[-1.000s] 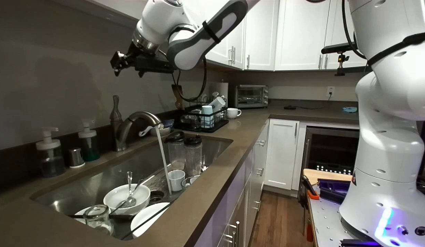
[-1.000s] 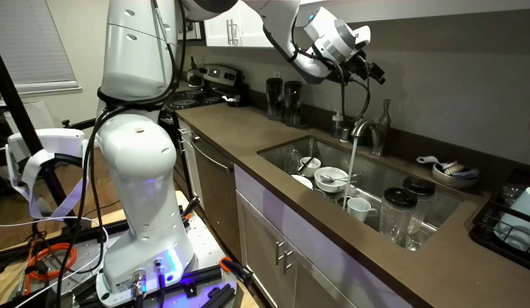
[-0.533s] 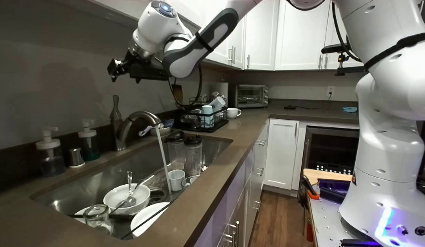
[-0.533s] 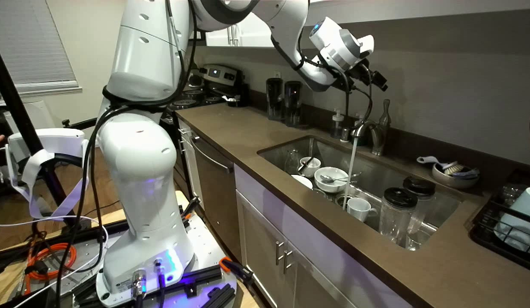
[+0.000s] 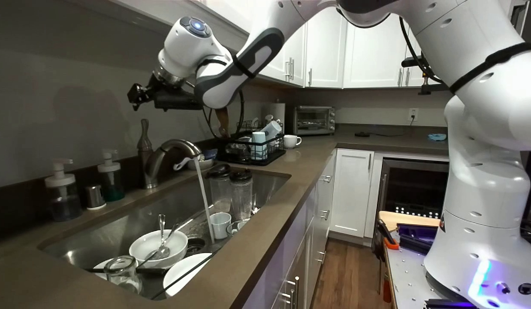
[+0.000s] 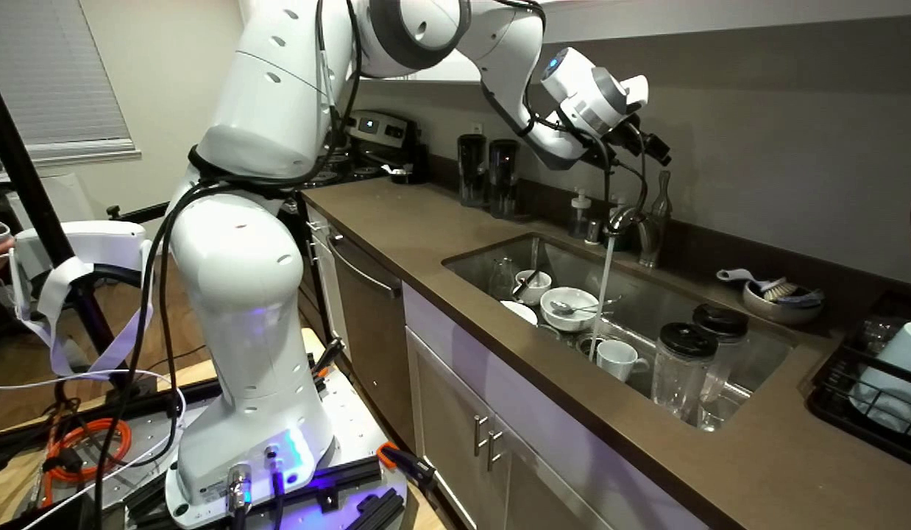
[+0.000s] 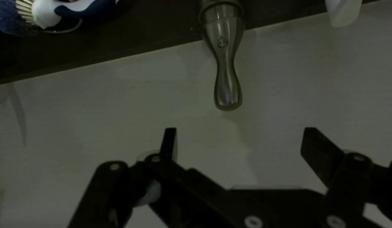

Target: Close the faucet

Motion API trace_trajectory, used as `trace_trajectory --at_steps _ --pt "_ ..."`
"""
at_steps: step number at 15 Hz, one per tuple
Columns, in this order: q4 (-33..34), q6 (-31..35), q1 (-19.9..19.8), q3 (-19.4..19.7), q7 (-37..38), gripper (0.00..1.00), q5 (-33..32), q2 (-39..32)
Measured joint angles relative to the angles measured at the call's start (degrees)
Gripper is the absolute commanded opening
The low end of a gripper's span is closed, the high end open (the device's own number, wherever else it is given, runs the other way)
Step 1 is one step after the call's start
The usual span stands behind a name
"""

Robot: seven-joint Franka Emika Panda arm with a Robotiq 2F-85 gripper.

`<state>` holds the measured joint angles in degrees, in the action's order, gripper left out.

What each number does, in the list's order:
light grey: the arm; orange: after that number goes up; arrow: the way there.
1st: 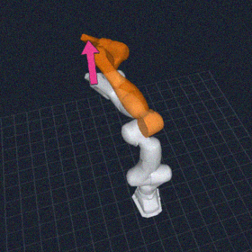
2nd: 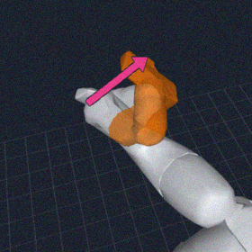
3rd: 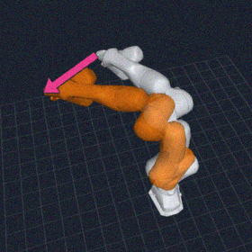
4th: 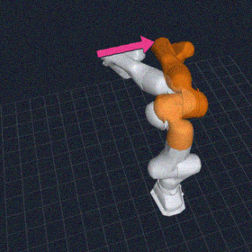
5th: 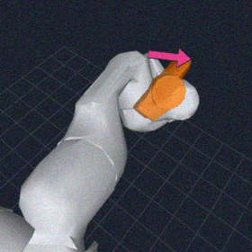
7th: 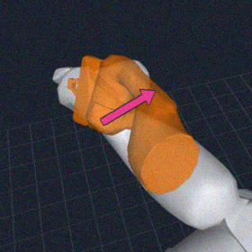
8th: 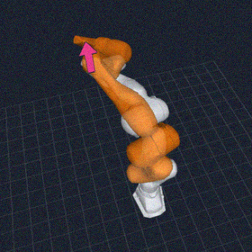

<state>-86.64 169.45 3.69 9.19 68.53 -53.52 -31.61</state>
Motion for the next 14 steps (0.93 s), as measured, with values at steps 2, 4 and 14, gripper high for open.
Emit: trace_trajectory --at_steps 2,4,14 --pt "2.0 0.0 -0.1 0.2 0.0 0.74 0.0 -1.3" --pt "3.7 0.0 -0.3 0.3 0.0 0.69 0.0 -2.4" --pt "7.4 0.0 -1.3 0.4 0.0 0.03 0.1 -5.2"
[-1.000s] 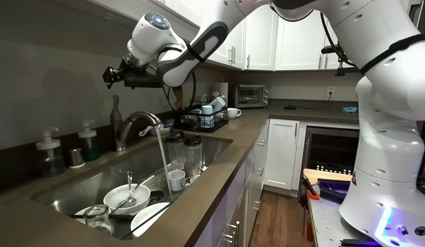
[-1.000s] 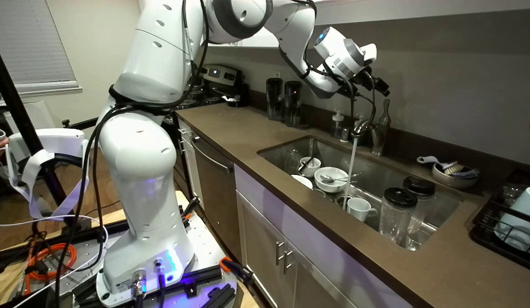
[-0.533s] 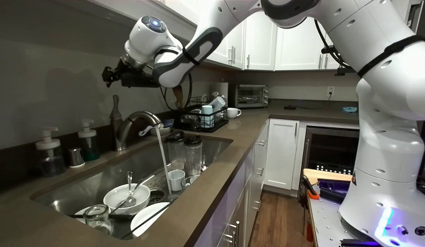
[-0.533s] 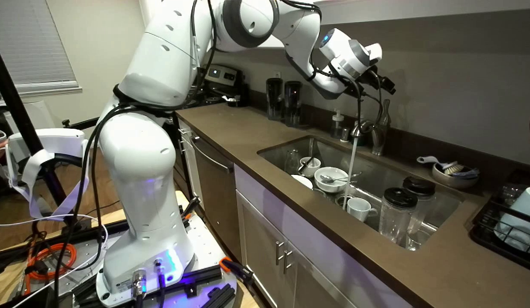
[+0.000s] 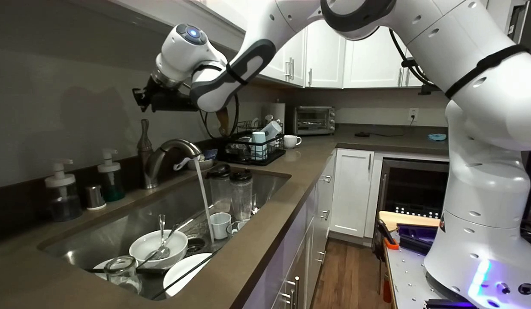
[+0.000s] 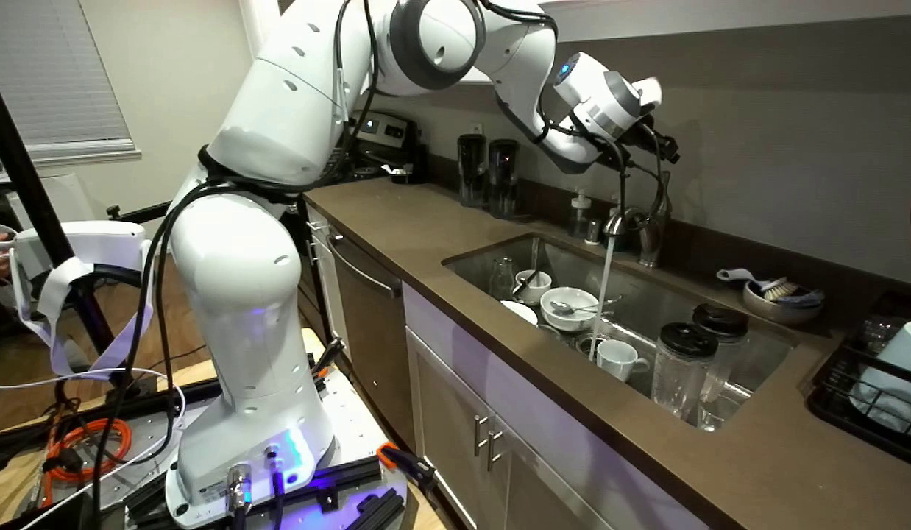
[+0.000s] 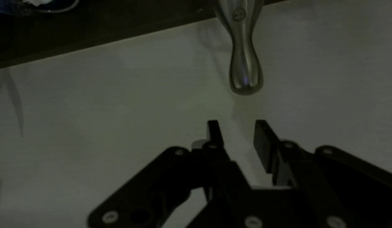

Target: Close the faucet

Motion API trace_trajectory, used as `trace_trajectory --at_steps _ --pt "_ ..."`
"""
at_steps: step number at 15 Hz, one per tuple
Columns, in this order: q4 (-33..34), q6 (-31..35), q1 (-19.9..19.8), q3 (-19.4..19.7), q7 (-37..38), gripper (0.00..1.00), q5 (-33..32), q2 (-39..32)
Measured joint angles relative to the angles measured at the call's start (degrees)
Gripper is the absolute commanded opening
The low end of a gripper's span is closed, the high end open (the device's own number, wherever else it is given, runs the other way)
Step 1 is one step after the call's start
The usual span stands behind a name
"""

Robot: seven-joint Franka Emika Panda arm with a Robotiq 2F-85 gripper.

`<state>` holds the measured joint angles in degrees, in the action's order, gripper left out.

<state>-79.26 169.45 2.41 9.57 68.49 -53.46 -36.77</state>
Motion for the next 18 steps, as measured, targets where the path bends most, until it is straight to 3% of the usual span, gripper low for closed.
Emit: trace_trajectory --at_steps 12,18 --pt "5.7 0.0 -2.2 -4.0 -1.7 0.02 1.9 -4.9" --pt "6.2 -0.4 -4.0 -5.7 -7.5 0.02 1.9 -5.3"
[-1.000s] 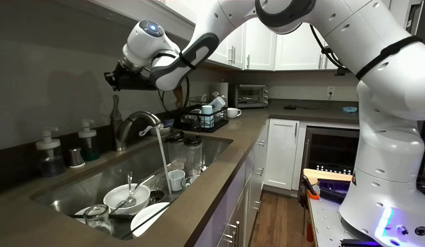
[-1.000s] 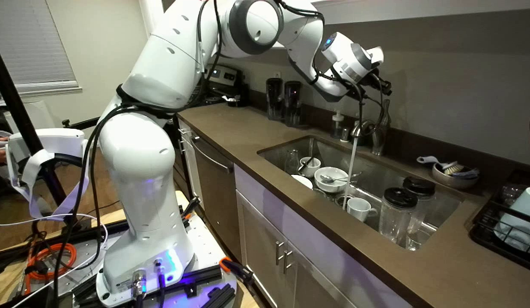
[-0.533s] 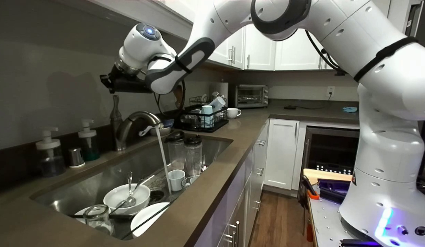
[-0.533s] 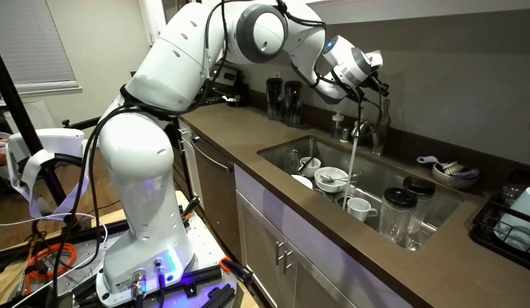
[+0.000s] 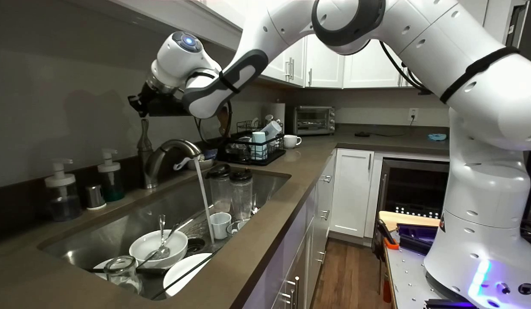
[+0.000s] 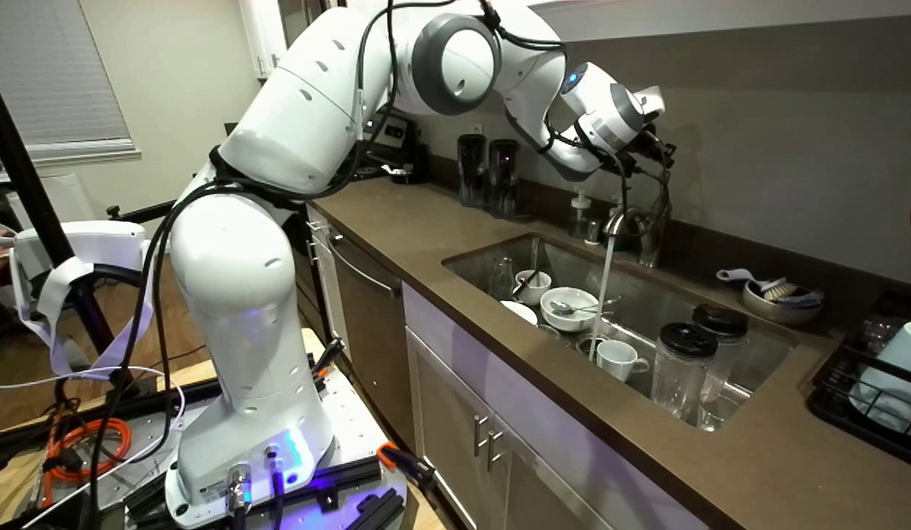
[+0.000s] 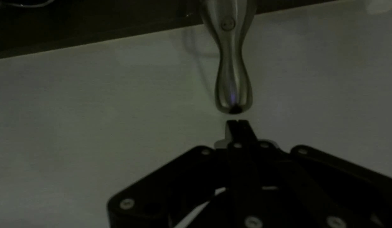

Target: Close the faucet

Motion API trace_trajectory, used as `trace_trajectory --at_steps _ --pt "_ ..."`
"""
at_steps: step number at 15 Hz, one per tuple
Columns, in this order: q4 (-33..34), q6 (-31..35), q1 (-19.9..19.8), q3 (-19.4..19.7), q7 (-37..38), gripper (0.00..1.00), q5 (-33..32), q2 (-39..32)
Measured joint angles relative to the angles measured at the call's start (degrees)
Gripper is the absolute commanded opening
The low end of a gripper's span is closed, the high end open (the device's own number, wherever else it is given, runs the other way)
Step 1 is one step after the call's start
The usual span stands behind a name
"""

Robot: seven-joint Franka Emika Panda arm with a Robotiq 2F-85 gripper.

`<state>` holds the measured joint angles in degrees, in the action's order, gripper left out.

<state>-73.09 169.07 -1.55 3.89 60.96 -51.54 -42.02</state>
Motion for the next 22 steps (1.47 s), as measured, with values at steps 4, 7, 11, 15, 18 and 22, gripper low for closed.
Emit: trace_trajectory --at_steps 4,7,11,15,18,22 --pt "0.0 -2.0 -1.8 -2.7 -5.6 0.02 0.0 0.1" --pt "0.0 -3.7 -3.4 -5.4 -9.3 0.02 0.9 0.4" --pt "0.0 -6.1 -5.3 -9.0 -14.0 0.03 3.4 0.7" --pt "-0.4 -8.0 -6.9 -12.1 -17.2 0.03 4.8 1.3" --pt "-1.5 -8.5 -7.5 -12.7 -17.5 0.03 4.8 2.2" --pt "-4.0 -10.0 -8.2 -12.9 -17.5 0.03 4.8 3.6"
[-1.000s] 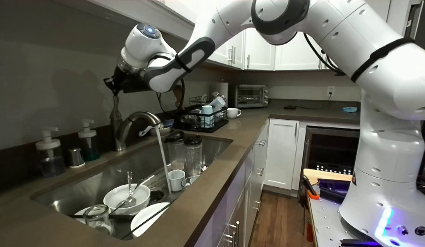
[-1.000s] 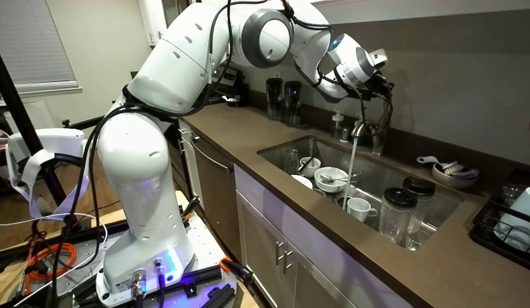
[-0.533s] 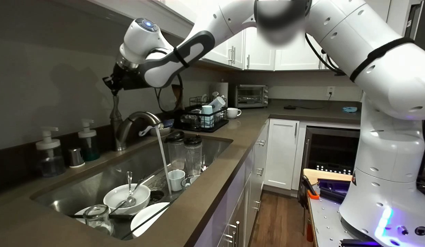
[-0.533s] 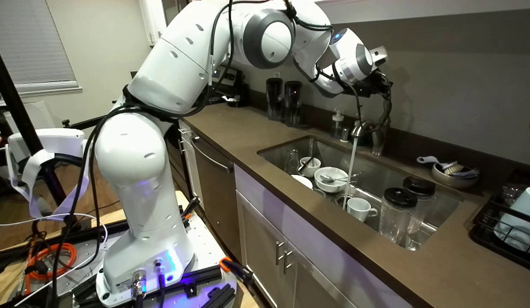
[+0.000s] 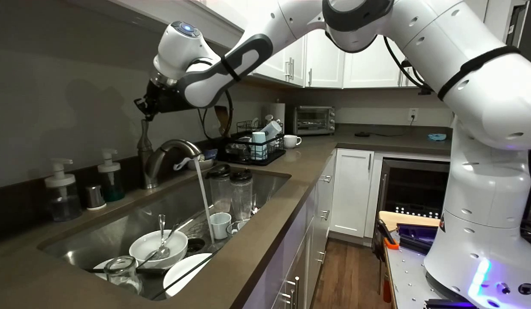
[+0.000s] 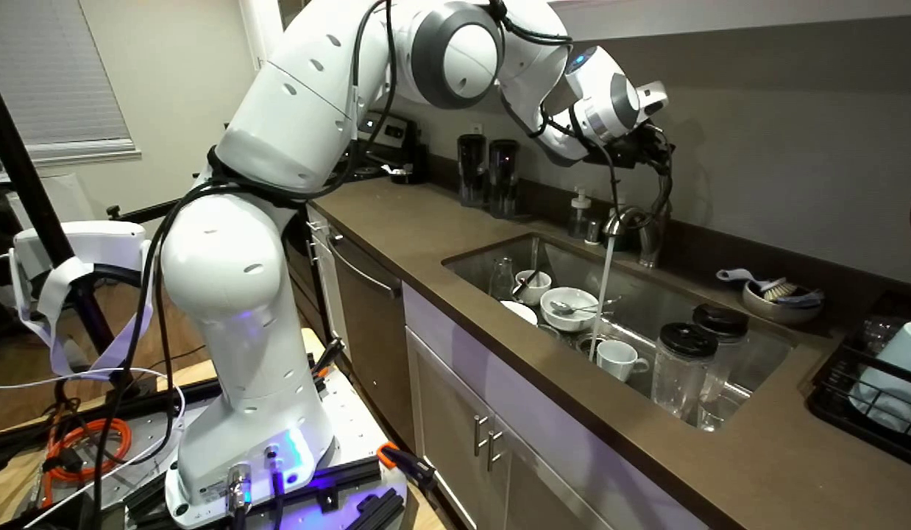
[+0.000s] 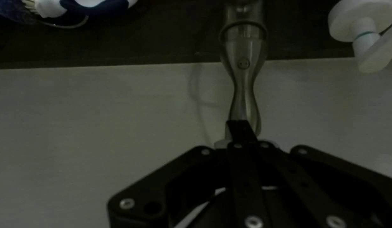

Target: Close the faucet

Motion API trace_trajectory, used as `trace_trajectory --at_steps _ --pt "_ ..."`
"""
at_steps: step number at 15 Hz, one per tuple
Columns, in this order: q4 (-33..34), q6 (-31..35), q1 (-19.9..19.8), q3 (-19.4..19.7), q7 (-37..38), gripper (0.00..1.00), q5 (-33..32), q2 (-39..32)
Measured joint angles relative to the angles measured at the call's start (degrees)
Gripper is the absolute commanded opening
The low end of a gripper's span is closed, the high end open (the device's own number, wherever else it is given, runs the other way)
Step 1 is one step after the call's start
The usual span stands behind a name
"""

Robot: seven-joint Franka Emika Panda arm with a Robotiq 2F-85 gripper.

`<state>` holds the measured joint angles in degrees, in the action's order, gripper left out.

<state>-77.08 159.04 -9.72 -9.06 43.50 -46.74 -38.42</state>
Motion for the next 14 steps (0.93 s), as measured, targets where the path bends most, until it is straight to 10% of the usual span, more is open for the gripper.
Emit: trace_trajectory --at_steps 14 --pt "-1.6 4.3 2.3 5.3 10.7 0.03 -3.2 2.6"
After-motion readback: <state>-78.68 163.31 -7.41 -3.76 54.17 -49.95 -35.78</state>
